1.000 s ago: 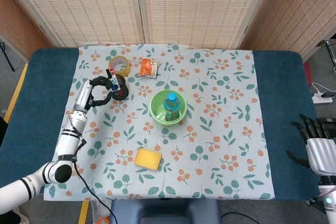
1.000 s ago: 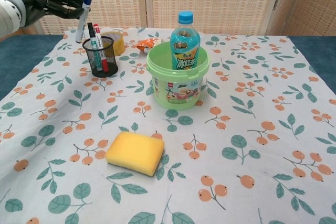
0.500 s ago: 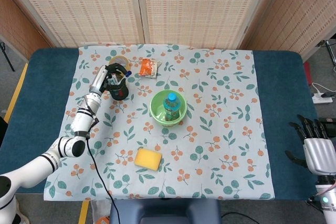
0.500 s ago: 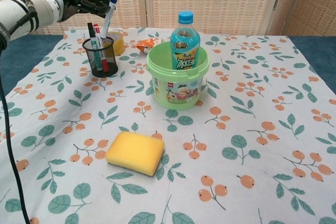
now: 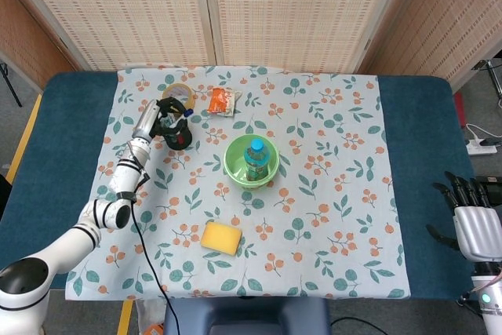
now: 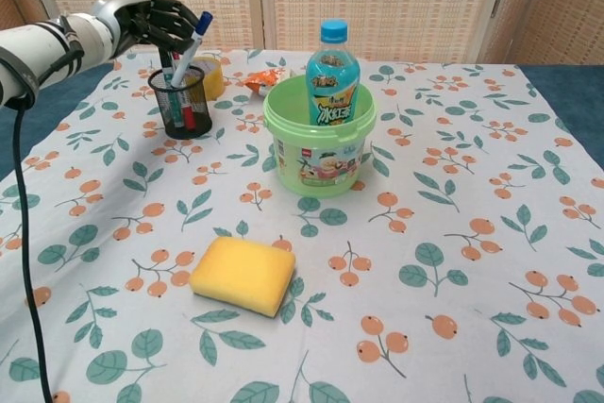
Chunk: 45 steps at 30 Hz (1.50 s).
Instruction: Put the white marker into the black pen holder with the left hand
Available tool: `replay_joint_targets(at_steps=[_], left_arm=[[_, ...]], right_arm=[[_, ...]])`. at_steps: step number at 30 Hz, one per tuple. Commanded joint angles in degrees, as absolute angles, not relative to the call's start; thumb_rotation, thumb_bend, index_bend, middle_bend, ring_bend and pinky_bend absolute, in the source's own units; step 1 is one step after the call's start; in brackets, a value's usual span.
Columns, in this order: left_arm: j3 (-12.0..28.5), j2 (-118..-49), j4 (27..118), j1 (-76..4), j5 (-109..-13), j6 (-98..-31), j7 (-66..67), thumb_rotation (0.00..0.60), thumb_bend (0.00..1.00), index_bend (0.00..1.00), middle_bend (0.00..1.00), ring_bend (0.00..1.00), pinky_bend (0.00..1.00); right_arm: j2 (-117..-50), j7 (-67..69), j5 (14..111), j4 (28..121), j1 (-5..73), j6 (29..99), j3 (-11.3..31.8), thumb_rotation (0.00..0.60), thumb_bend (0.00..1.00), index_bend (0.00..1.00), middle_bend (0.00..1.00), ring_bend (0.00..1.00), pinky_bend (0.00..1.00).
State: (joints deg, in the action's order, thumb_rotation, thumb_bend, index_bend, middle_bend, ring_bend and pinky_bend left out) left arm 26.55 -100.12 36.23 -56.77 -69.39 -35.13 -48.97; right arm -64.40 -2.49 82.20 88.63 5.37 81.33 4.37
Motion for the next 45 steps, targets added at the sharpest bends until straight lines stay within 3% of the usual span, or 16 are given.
replay_joint_targets(at_steps=[1, 5, 10, 13, 19, 22, 25, 29, 33, 38, 45], left_arm=[[25.5, -101.6, 32.9, -57.8, -69.6, -34.4, -49.5, 0.600, 0.41, 0.52, 0.52, 0.22, 0.28], [24.6, -101.8, 31.6, -57.8, -70.3, -34.5, -50.7, 0.600, 0.41, 0.45, 0.45, 0.17, 0.26], [23.5, -100.4, 32.9, -57.3, -71.9, -36.2, -53.3, 0.600, 0.41, 0.23, 0.10, 0.01, 0.17], [23.1, -99.6, 34.1, -57.2, -72.6, -37.8, -53.6, 0.600, 0.40, 0.16, 0.01, 0.00, 0.13], [24.8, -98.2, 36.4, -56.5, -71.3, -46.1, -46.0, 0.600, 0.40, 0.13, 0.00, 0.00, 0.11], [24.2, -95.4, 40.1, -54.5, -72.0, -54.0, -34.3, 0.600, 0.40, 0.18, 0.09, 0.00, 0.12], [20.8, -89.0, 49.4, -49.7, -74.3, -60.7, -19.4, 0.600, 0.40, 0.20, 0.09, 0.01, 0.12], [14.0, -77.6, 69.2, -40.0, -76.6, -67.8, -1.0, 0.600, 0.40, 0.21, 0.10, 0.01, 0.11], [7.3, -72.1, 80.2, -31.4, -78.3, -73.8, 6.5, 0.600, 0.40, 0.21, 0.11, 0.01, 0.11], [1.0, -71.4, 80.5, -23.0, -80.2, -79.5, 7.6, 0.600, 0.41, 0.20, 0.11, 0.01, 0.11], [-0.8, -72.4, 77.5, -17.1, -78.3, -81.4, 5.8, 0.600, 0.42, 0.21, 0.09, 0.02, 0.11]], right_arm=[[-64.4, -2.6, 82.1, 88.6, 5.3, 81.3, 4.4, 0.600, 0.13, 0.21, 0.03, 0.07, 0.00], [-64.4, -2.8, 81.9, 88.6, 5.4, 81.1, 4.4, 0.600, 0.13, 0.21, 0.03, 0.07, 0.00], [-64.5, -2.9, 82.2, 88.7, 5.5, 81.0, 4.3, 0.600, 0.13, 0.21, 0.03, 0.07, 0.00], [-64.4, -2.9, 82.4, 88.9, 5.4, 81.5, 4.3, 0.600, 0.13, 0.21, 0.03, 0.07, 0.00], [-64.3, -2.1, 82.7, 88.9, 5.2, 81.9, 4.3, 0.600, 0.13, 0.21, 0.03, 0.07, 0.00], [-64.2, -1.6, 83.2, 88.9, 5.4, 81.7, 4.1, 0.600, 0.13, 0.21, 0.03, 0.07, 0.00], [-64.2, -0.7, 83.6, 88.9, 5.5, 81.5, 4.0, 0.600, 0.13, 0.21, 0.03, 0.07, 0.00], [-64.2, -0.1, 84.4, 88.9, 5.7, 81.3, 3.6, 0.600, 0.13, 0.21, 0.03, 0.07, 0.00], [-64.2, -0.2, 85.3, 89.3, 5.6, 81.9, 3.3, 0.600, 0.13, 0.21, 0.03, 0.07, 0.00], [-64.3, -0.5, 85.9, 89.5, 5.6, 82.0, 3.0, 0.600, 0.13, 0.22, 0.03, 0.07, 0.00], [-64.5, -1.3, 86.1, 89.7, 5.8, 81.6, 2.8, 0.600, 0.13, 0.22, 0.03, 0.07, 0.00]])
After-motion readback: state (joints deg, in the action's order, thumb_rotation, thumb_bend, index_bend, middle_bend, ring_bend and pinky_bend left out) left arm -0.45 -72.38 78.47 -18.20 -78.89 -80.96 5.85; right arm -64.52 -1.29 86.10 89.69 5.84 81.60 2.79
